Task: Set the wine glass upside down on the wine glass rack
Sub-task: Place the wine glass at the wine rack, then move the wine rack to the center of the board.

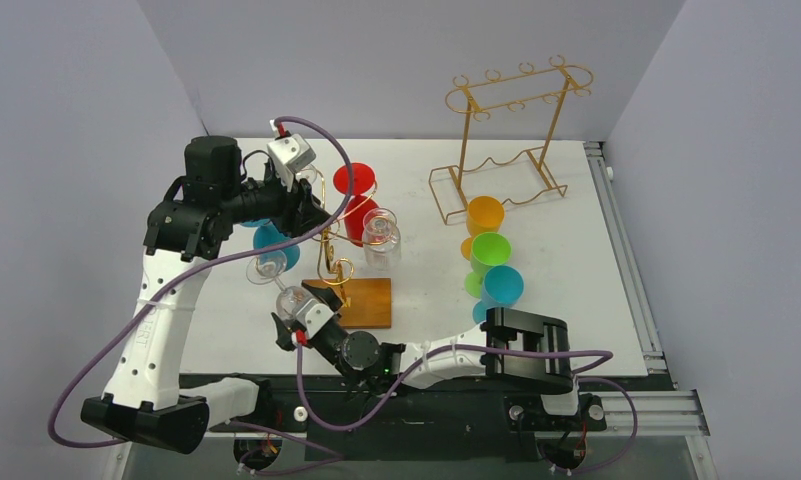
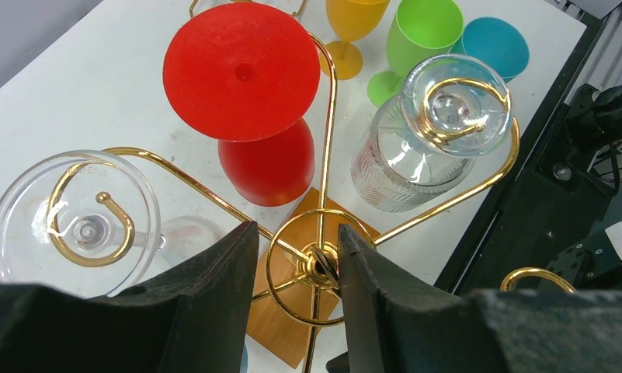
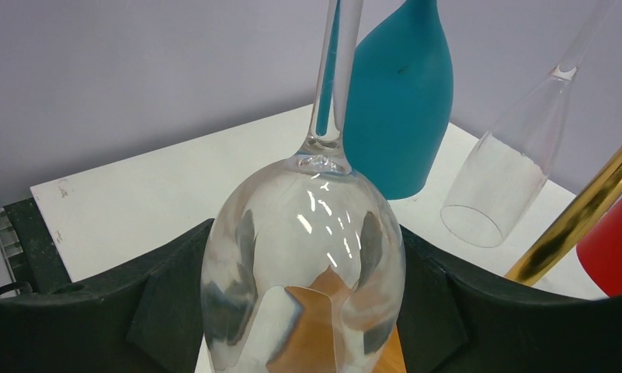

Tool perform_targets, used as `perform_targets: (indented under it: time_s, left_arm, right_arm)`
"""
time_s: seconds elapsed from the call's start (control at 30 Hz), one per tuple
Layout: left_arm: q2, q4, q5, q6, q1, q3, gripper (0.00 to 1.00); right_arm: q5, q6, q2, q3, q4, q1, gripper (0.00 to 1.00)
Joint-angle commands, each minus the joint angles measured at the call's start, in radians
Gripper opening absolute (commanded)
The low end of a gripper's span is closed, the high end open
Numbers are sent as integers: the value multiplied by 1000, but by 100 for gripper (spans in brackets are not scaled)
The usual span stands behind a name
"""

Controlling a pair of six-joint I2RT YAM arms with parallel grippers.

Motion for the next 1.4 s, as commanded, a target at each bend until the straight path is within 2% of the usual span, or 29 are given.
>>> perform_targets:
  time_s: [0.0,0.67,0.77,0.9,1.0,1.13,1.27,1.37]
  left_arm:
    - [7,6,-8,4,-7,59,39]
    - [20,-1,-14,1,-18,74,38]
    - [16,0,-15,0,-20,76,38]
    - [10,0,-10,-18,-21,101,40]
    - [8,-3,0,-39,-20,133,44]
    - [-12,11,3,-78,-20,164,59]
    - [-34,12,-12,-100,-18,190,68]
    - [-37,9,-34,-109,-19,205,74]
  right_arm:
    - [-38,11,34,5,37,0,70]
    - [-143,45,47,-121,-18,-11,71]
    - [-124,47,19,-155,-18,-11,72]
    - [-120,66,-116,-212,-71,-10,74]
    - [-129,105,-267,-223,-233,-10,72]
    - [-192,152,-459,-191,-500,-8,64]
    - [-247,189,-595,-86,-837,-5,63]
    - [-262,214,-649,23,-1013,3,62]
